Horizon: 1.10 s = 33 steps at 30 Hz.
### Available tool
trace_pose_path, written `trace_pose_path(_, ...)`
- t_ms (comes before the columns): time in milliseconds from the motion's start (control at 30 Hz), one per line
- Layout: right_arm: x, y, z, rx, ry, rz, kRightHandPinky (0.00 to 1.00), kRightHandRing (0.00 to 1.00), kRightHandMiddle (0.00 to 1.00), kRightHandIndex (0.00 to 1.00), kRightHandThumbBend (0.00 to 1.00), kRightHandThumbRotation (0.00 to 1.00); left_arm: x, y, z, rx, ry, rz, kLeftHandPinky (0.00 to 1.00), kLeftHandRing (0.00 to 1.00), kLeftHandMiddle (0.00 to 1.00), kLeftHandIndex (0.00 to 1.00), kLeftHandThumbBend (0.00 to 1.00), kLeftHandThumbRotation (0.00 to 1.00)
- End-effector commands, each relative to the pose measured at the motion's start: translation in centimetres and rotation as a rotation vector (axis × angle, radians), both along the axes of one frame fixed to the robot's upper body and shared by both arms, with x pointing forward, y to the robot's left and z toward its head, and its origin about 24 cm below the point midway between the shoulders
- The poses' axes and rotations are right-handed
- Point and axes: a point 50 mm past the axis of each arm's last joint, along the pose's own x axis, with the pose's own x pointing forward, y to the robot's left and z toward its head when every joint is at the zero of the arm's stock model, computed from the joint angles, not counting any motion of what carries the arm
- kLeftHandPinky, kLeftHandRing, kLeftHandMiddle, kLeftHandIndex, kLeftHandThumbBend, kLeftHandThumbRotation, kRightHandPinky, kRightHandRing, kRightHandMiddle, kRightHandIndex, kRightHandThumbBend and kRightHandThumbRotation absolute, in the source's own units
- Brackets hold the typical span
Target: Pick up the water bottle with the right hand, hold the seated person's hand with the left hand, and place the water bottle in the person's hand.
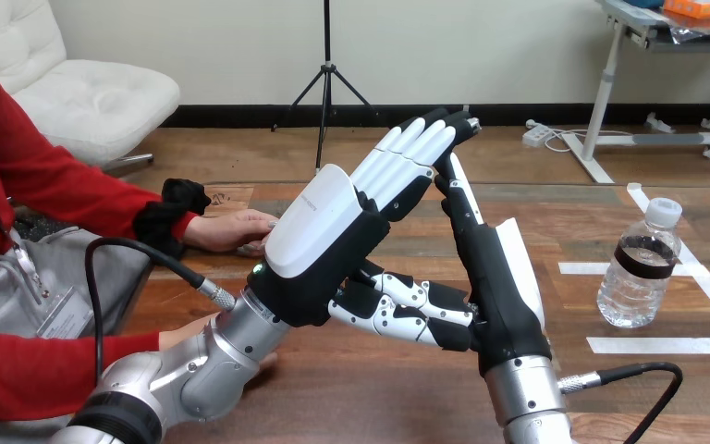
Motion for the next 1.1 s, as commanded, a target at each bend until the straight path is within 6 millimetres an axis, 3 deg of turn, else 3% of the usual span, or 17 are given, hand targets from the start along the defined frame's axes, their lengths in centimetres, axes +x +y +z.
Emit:
trace_pose_path(0, 1.29, 0.77, 2.07, 0.010, -0.102, 0.014, 1.00, 1.00, 1.00, 1.00, 1.00, 0.40, 1.23, -0.32, 2.33, -0.021, -0.081, -0.003, 1.00, 1.00, 1.00, 1.00, 1.00, 0.72)
trace_pose_path(1067, 1.19, 1.07, 2.03, 0.049, -0.119, 0.013, 1.00, 1.00, 1.00, 1.00, 1.00, 0.36, 0.94, -0.65, 2.16, -0.026, -0.106, -0.003, 1.00, 1.00, 1.00, 1.00, 1.00, 0.75)
